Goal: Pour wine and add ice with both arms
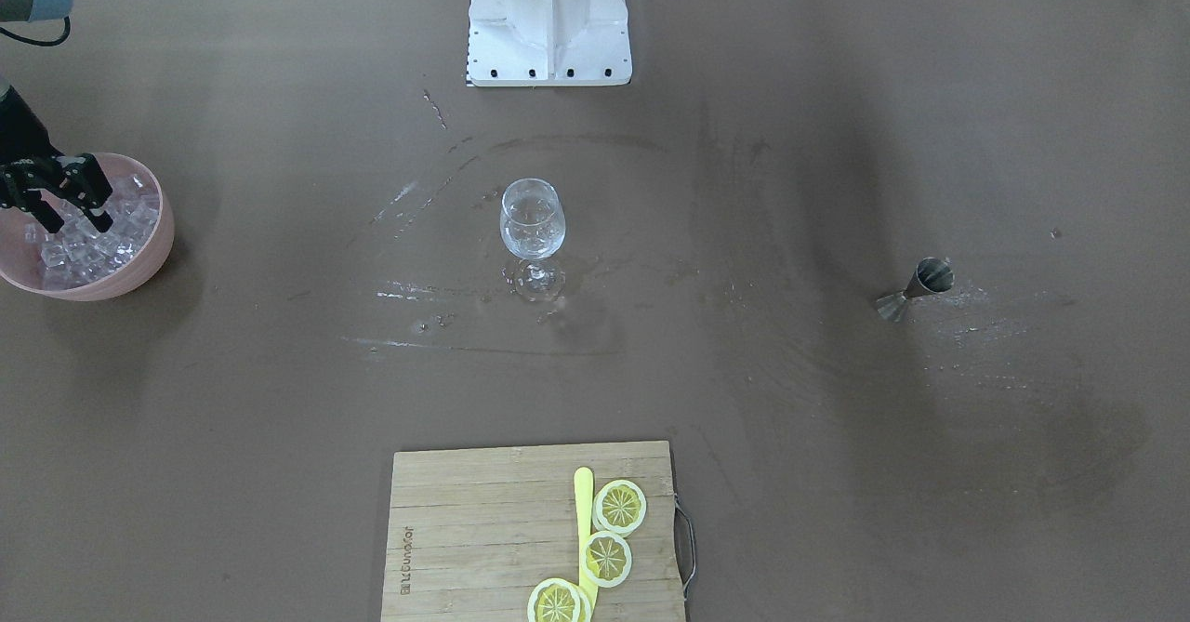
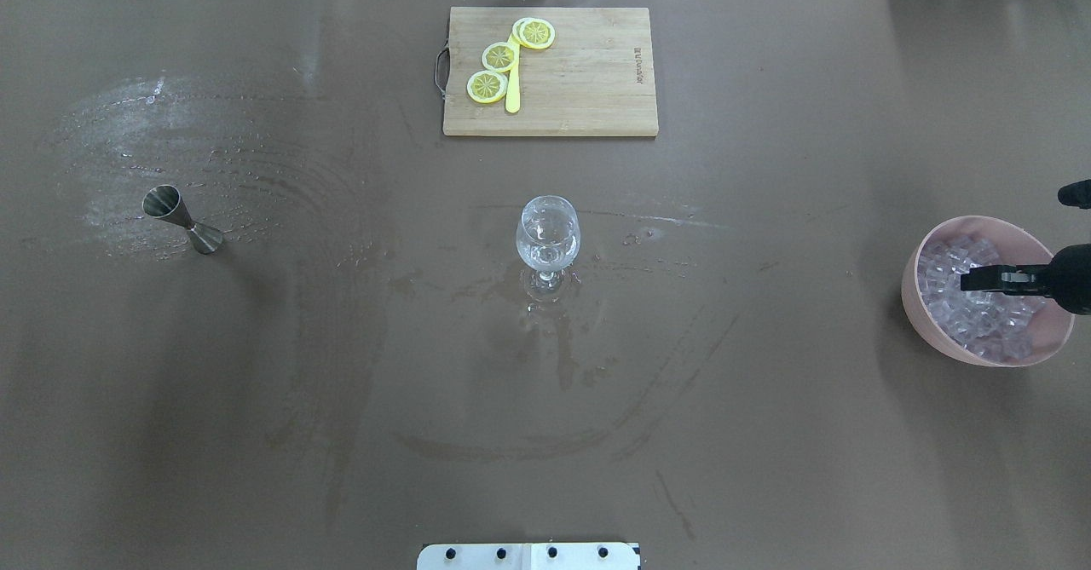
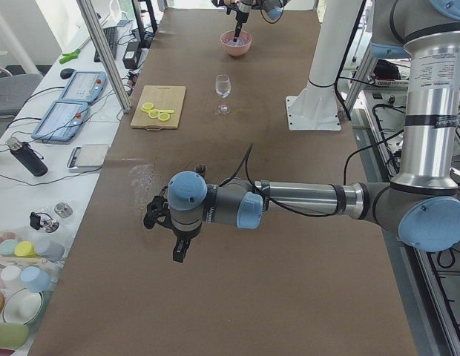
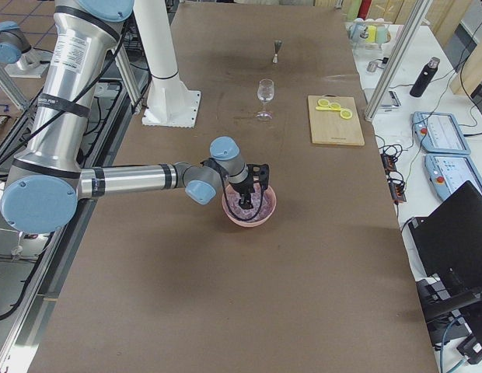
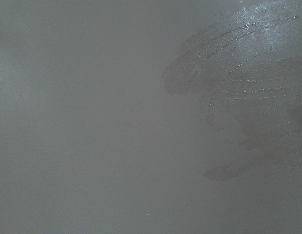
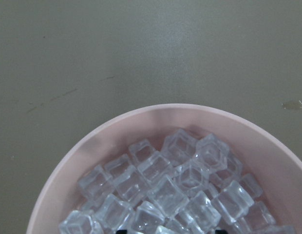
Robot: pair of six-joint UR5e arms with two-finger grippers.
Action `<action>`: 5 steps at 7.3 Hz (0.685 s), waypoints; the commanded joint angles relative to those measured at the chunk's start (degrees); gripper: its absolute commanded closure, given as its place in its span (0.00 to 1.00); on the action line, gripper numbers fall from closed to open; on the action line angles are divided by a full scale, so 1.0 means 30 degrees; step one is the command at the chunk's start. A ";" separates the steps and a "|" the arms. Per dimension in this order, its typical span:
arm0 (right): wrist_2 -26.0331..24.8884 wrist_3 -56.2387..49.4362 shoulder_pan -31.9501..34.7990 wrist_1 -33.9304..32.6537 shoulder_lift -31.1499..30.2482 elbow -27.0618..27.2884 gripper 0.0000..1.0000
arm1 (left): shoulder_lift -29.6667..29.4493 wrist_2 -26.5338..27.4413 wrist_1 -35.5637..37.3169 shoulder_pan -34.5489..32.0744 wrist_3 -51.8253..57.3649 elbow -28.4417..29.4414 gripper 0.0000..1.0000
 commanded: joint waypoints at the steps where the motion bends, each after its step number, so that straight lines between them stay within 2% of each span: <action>1: 0.0059 0.0001 -0.0311 0.0027 -0.0175 0.0054 0.33 | 0.0001 -0.0004 0.0000 0.0000 0.0001 0.0000 0.01; 3: 0.0030 0.0001 -0.0430 -0.0002 -0.0264 0.0025 0.37 | 0.0001 -0.0004 0.0000 0.0000 0.0001 0.0000 0.01; 5: 0.0059 -0.0086 -0.0430 -0.0002 -0.0293 0.0025 0.74 | 0.0001 -0.0004 0.0000 0.0000 0.0001 0.0000 0.01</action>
